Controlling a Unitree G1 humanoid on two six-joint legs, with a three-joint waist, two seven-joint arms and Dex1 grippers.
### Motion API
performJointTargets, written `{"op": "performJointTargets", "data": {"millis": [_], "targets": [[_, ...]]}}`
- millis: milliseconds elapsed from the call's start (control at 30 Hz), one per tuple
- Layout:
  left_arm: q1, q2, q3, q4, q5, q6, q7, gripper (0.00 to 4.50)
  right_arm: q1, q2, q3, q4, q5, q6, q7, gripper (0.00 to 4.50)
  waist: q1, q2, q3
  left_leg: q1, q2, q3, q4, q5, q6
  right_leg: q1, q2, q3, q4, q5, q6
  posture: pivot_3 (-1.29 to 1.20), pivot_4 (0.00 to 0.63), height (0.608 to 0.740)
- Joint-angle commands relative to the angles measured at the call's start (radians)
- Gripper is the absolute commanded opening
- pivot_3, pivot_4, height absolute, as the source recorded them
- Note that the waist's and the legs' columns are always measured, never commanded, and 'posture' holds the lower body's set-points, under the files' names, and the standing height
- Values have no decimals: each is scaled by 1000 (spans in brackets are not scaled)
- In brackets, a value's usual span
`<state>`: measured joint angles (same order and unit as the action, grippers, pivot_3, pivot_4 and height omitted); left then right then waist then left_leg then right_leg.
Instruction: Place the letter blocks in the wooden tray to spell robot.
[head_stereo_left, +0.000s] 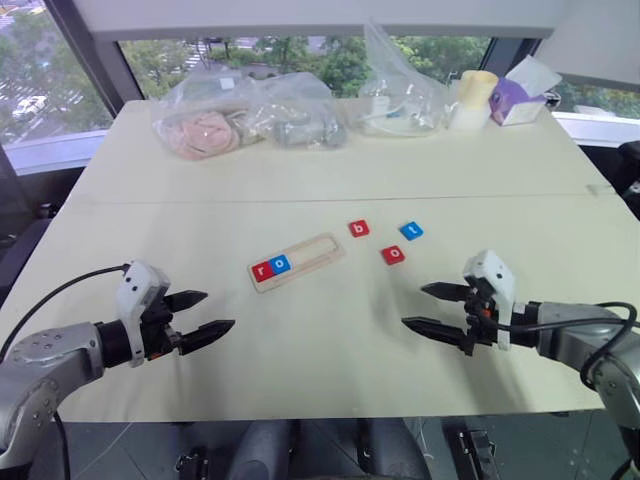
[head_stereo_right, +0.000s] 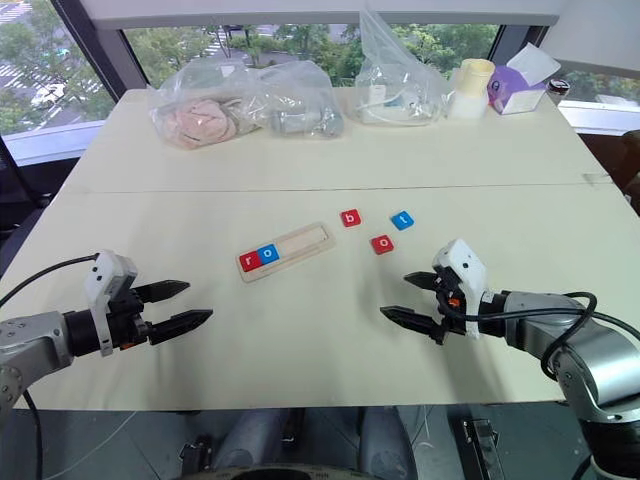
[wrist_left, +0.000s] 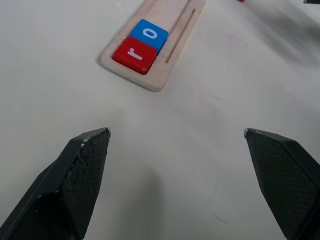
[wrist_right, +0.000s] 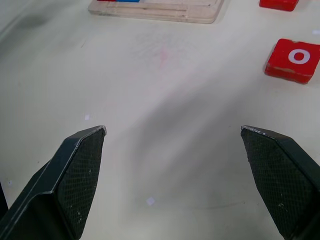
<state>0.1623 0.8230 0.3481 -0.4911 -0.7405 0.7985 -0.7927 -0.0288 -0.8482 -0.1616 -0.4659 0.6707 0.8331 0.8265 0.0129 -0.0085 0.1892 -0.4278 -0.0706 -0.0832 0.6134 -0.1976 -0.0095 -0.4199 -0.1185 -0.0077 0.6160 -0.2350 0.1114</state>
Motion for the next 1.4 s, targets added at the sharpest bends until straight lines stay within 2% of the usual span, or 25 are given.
{"op": "performJointTargets", "data": {"millis": [33, 500, 667, 867, 967, 1133, 1400], "targets": [[-2, 11, 26, -16, 10, -18, 4, 4500, -9, 2, -8, -15, -1, -16, -1, 4407, 0, 0, 0, 0, 0, 0, 0, 0, 0, 0, 0, 0, 0, 0, 0, 0, 150, 734], [-32, 28, 37, 4, 3, -6, -11, 4500, -13, 17, -3, -9, -8, -29, -15, 4407, 0, 0, 0, 0, 0, 0, 0, 0, 0, 0, 0, 0, 0, 0, 0, 0, 150, 734], [-104, 73, 27, 59, 35, -38, -33, 4500, -78, 3, 21, 23, -23, -29, 1, 4407, 0, 0, 0, 0, 0, 0, 0, 0, 0, 0, 0, -1, 0, 0, 0, 0, 150, 734], [-186, 64, -89, 110, 91, -82, -64, 4500, -129, 47, 68, -98, 18, 16, -46, 4407, 0, 0, 0, 0, 0, 1, -1, 1, 2, -1, 0, -1, -1, 0, 0, 0, 150, 734], [-262, 40, -218, 201, 208, -176, -77, 4500, -129, 86, 118, -177, 7, 24, -95, 4407, 2, 0, 0, 0, 0, 0, -1, 1, 2, -1, 1, -1, 0, 0, 0, 0, 150, 734], [-388, -4, -365, 372, 365, -356, -128, 4500, -89, 122, 163, -210, -16, 20, -151, 4407, 3, -1, 0, 0, -1, 1, 0, 1, 2, -1, 0, 0, 0, 0, 0, 0, 150, 734], [-505, -67, -443, 559, 458, -508, -218, 4500, -45, 131, 175, -201, -56, -11, -173, 4407, -2, -1, 0, 0, 0, 1, -1, 2, 3, -2, 1, 0, 1, 1, 0, 0, 150, 734]]}}
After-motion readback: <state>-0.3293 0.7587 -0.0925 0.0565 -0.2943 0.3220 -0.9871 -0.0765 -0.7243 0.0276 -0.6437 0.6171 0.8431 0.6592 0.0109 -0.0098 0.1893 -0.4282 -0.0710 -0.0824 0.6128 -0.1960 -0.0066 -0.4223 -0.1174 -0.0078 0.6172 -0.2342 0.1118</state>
